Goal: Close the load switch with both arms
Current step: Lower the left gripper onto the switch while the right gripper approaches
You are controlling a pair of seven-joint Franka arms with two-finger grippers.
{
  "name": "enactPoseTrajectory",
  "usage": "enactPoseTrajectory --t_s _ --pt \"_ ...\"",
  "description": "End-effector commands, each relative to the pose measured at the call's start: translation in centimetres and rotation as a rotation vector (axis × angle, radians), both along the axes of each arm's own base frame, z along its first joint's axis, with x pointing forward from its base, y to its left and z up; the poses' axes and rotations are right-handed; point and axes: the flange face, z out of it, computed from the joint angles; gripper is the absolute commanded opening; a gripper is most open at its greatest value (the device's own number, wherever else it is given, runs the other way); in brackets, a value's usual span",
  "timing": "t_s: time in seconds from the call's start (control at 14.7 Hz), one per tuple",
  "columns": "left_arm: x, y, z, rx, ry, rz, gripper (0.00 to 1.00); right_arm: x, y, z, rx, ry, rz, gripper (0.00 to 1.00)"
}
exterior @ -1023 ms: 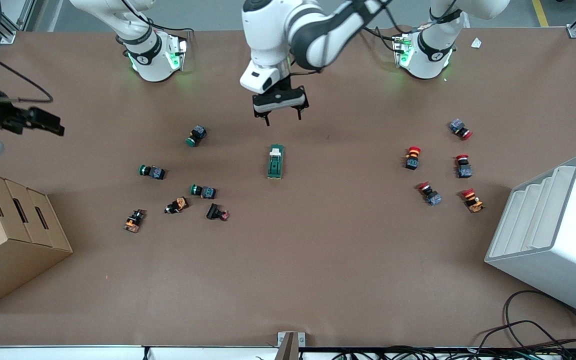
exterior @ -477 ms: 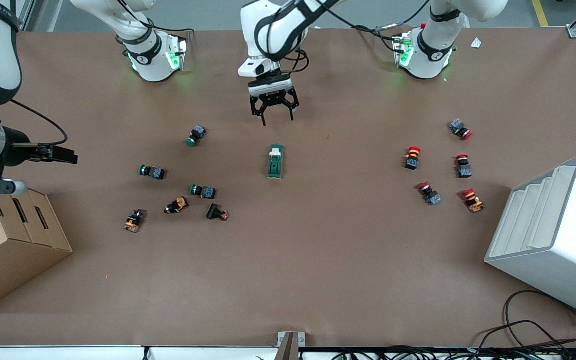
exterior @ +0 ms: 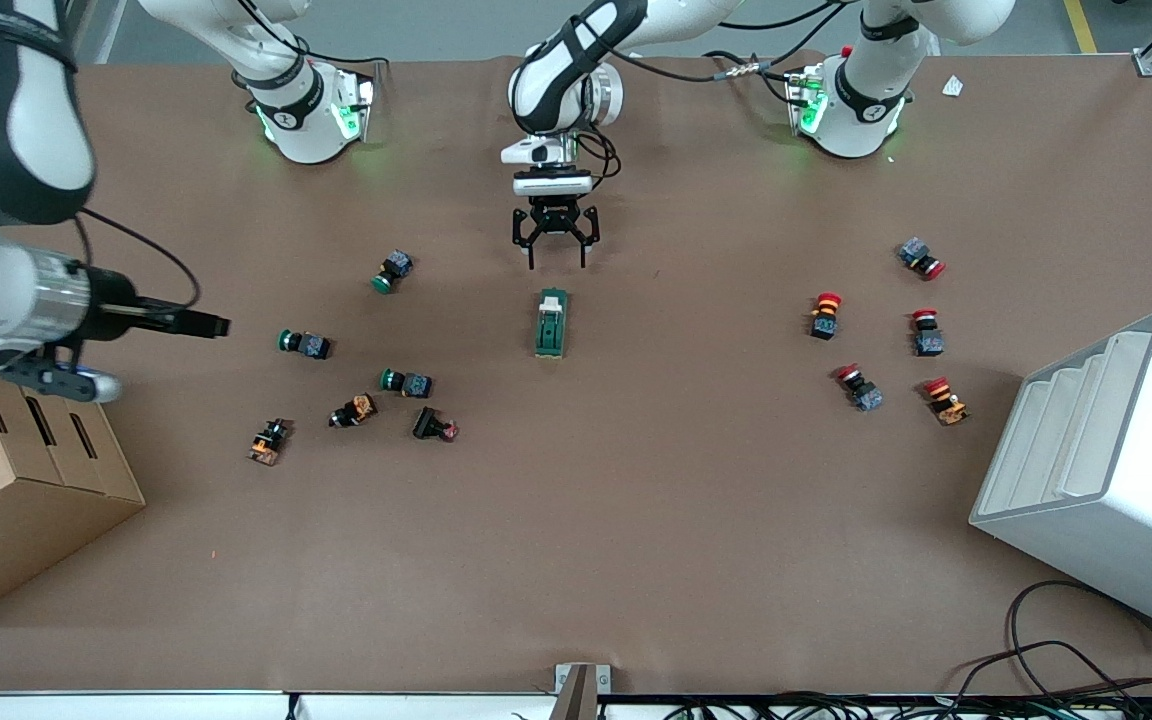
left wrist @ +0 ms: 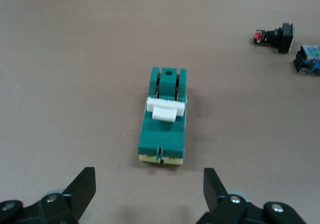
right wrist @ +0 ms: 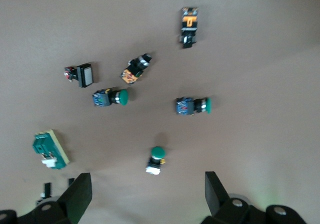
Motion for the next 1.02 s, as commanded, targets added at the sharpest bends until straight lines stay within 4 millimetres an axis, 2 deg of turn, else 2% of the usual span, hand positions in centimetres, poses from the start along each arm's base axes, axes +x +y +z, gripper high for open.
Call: enactPoseTrajectory --t_s 0.0,0.27,0.48,0.68,0.82,0.95 --pt "-0.2 -0.1 -1.2 0.001 -0.094 -0.026 0.94 -1.0 5.3 -1.0 -0.012 0.013 -0.124 1.0" --pt "0.2 0.7 -4.5 -0.036 -0.21 -0.074 0.92 -2.4 13.4 -3.7 -0.032 -0.012 -0.26 1.0" --pt "0.8 0.8 -5.6 -0.029 -0.256 -0.129 0.92 -3.7 19.0 -6.1 -0.049 -0.045 -0.347 1.0" --pt "3.3 -0.2 -6.0 -0.042 -0.312 -0.141 0.92 -5.0 24.4 -9.4 -0.06 -0.068 -0.417 1.0" --pt "4.0 -0.2 -6.9 -0.033 -0.34 -0.16 0.92 -5.5 26.7 -11.6 -0.067 -0.074 -0.453 1.0" --pt "4.4 0.5 -8.3 -0.01 -0.369 -0.178 0.93 -5.9 28.0 -13.1 -0.069 -0.078 -0.457 1.0"
